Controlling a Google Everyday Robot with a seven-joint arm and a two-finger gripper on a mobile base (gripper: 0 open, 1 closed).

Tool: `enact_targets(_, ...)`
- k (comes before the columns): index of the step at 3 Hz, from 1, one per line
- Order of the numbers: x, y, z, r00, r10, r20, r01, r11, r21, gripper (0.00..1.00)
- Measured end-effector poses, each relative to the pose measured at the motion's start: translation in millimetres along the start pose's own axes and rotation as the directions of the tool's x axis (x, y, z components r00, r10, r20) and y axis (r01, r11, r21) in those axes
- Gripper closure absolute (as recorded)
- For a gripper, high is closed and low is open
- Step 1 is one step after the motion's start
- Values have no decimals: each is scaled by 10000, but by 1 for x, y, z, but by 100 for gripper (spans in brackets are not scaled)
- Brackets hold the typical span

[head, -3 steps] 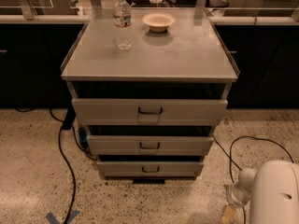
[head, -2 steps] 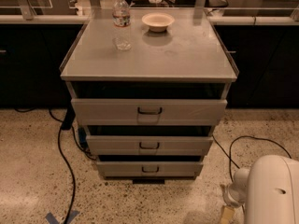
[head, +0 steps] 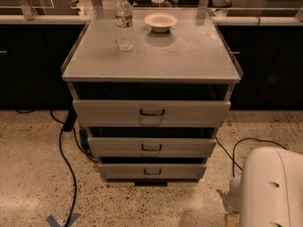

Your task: Open bottom drawer

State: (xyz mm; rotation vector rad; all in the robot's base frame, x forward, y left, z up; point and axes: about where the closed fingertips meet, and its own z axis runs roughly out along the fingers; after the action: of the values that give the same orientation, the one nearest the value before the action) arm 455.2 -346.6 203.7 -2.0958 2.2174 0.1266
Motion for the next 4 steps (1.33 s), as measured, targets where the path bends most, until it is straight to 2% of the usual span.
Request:
enact_targets(1, -3, 9, 1, 9938, -1050, -375, 1054, 9944, 97, 0)
enact_targets(2, -3, 9, 1, 9932, -1101, -390, 1106, 9938, 93, 0)
enact_targets(3, -7, 14, 3, 9794, -1919, -628, 1923, 9813, 17, 0)
enact_targets(4, -13, 20, 6, 9415, -3192, -1083, 3198, 9474, -116, 0)
